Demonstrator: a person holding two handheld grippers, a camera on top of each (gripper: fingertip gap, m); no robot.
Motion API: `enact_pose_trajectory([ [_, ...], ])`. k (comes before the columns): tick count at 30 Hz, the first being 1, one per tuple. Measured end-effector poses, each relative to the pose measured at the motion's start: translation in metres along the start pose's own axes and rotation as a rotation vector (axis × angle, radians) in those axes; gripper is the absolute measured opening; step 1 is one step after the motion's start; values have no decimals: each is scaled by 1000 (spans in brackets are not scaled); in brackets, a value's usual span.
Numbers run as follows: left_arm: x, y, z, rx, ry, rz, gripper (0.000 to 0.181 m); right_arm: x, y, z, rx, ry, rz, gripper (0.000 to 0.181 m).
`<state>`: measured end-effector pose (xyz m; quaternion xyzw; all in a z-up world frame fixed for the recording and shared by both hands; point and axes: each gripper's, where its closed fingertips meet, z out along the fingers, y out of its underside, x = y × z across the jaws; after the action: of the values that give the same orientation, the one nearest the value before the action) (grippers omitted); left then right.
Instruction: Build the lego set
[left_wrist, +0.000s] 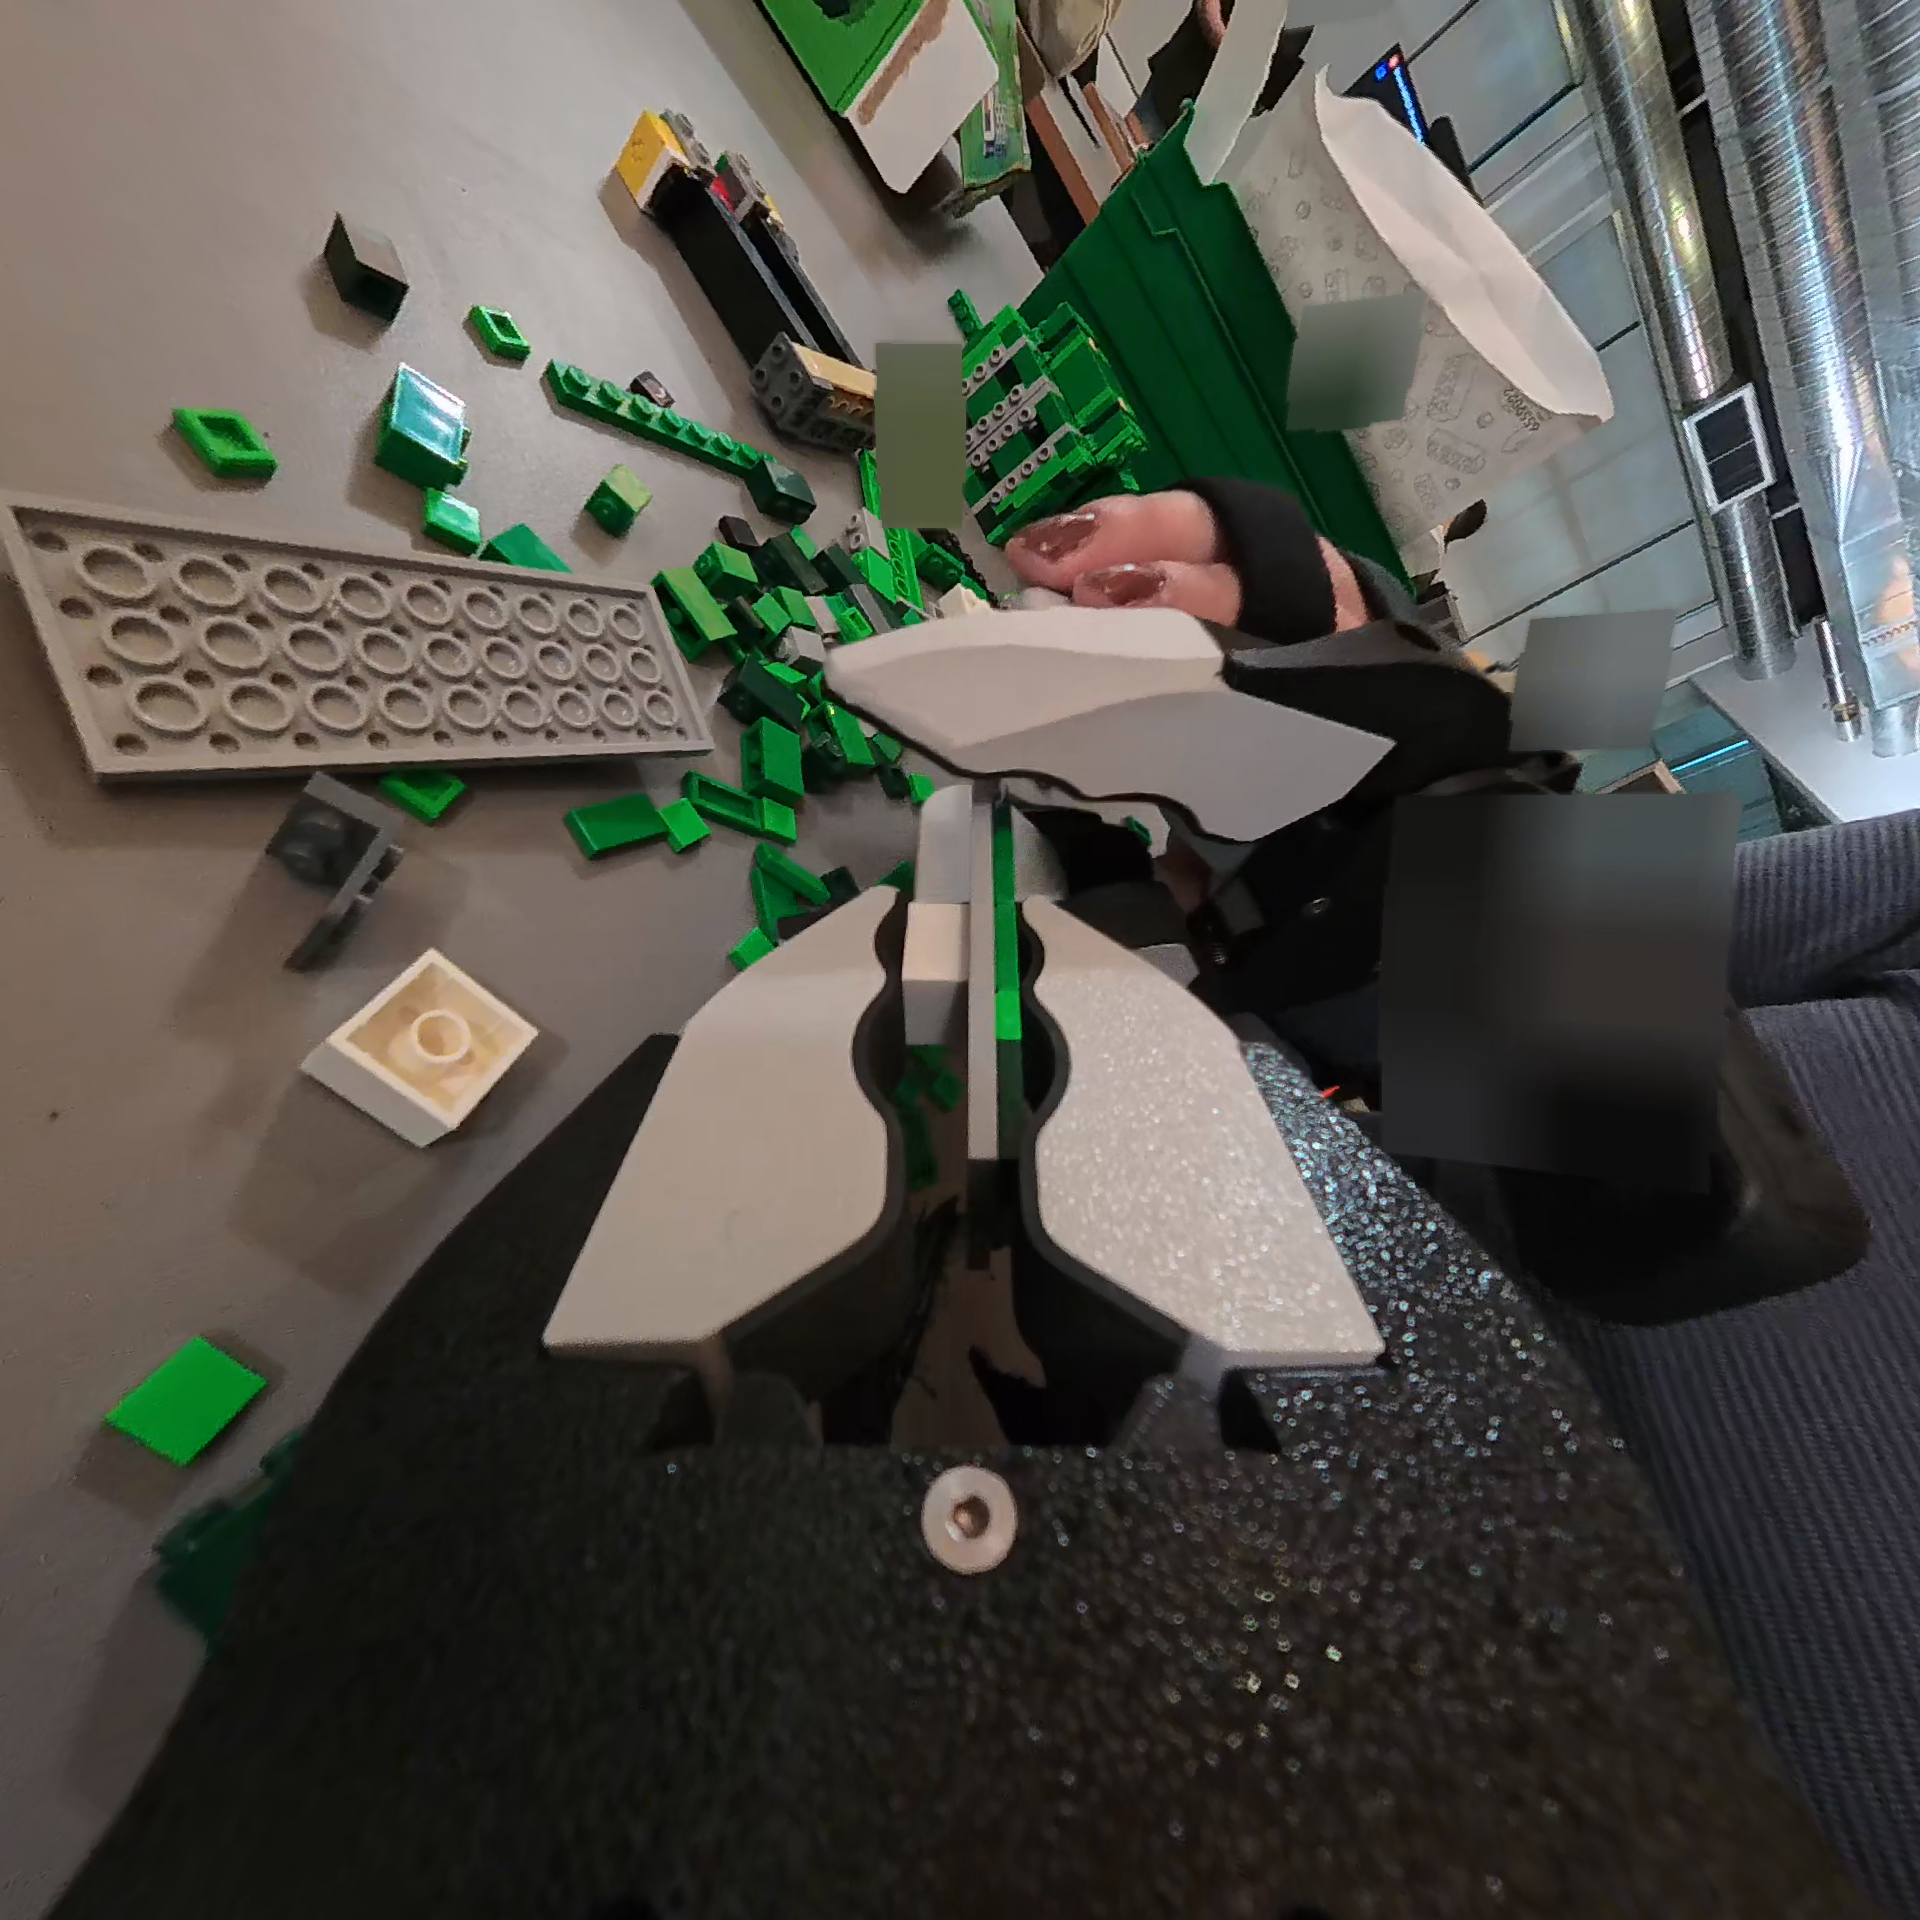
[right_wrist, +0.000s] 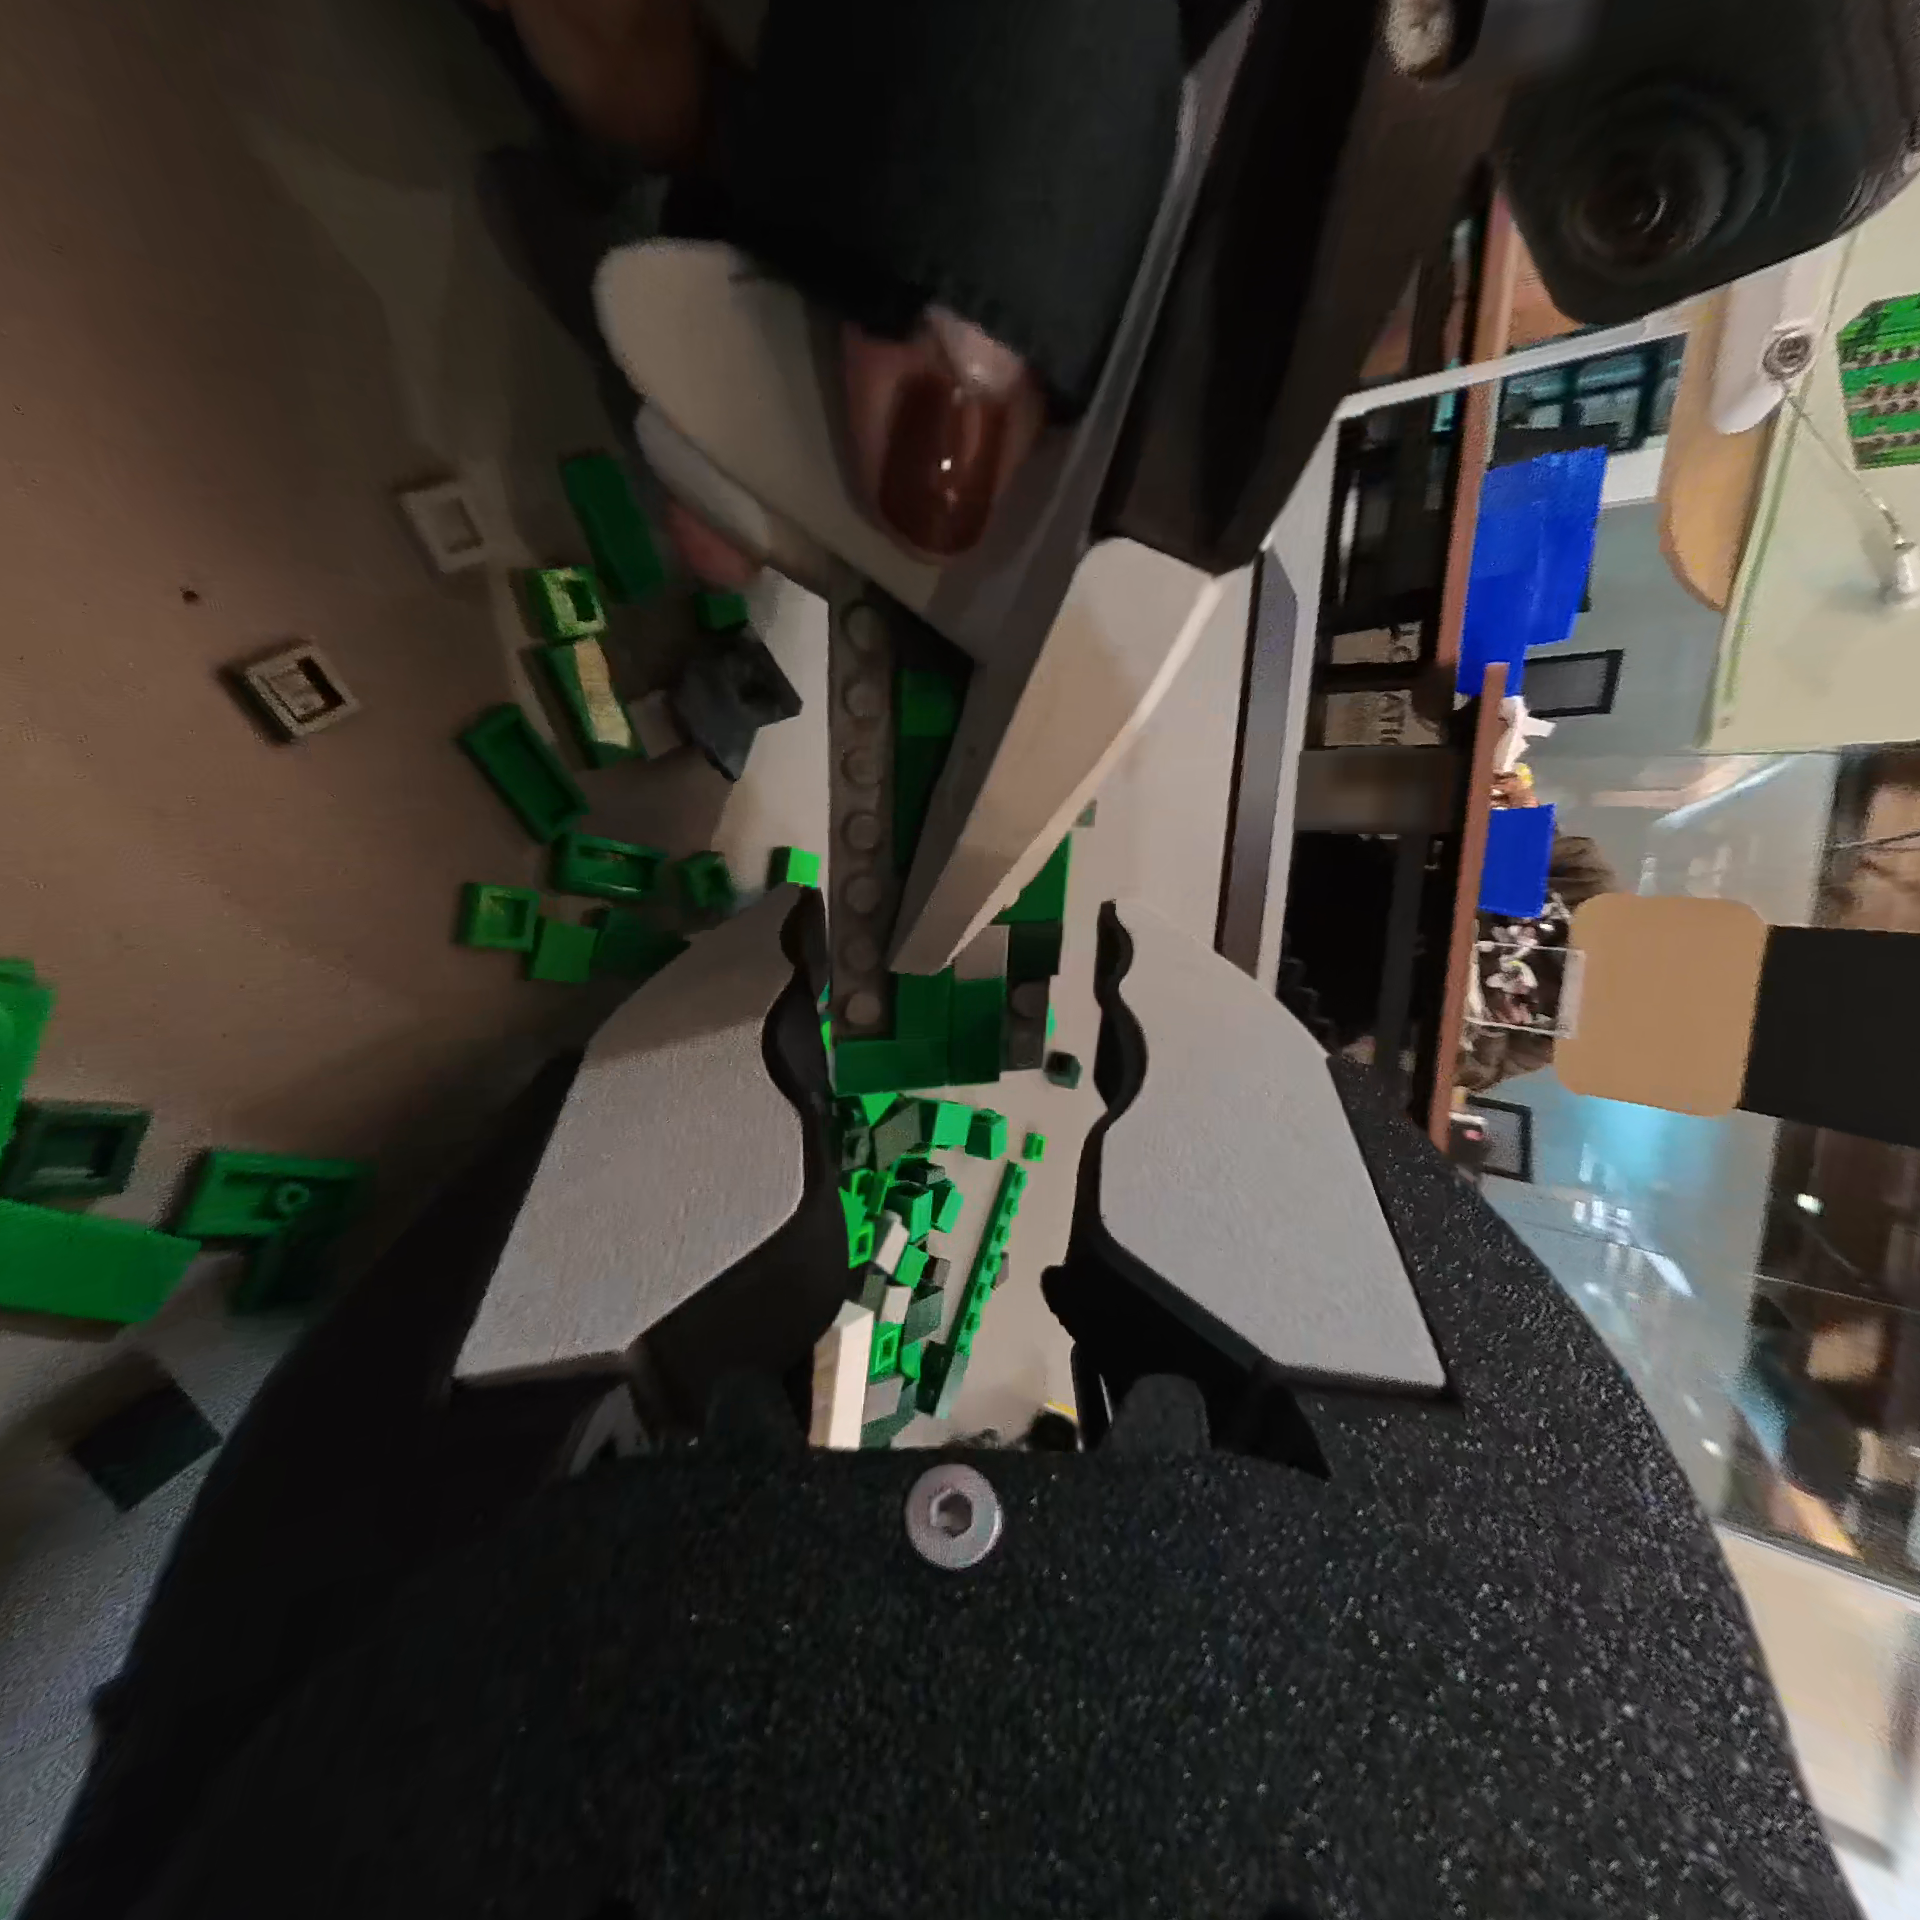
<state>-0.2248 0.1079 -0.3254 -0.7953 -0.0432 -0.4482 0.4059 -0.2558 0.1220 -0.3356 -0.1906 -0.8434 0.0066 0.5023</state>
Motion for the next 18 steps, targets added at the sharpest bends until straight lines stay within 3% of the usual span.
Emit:
enact_pose_trajectory([
  [9, 11, 5, 2, -30, 26, 94, 17, -3, -7, 0, 18, -2, -17, 42],
  [16, 4, 2, 1, -12, 19, -15, 17, 10, -2, 6, -40, 172, -142, 40],
  [18, 4, -4, -4, 30, 80, -107, 17, 16, -6, 5, -52, 248, -239, 35],
])
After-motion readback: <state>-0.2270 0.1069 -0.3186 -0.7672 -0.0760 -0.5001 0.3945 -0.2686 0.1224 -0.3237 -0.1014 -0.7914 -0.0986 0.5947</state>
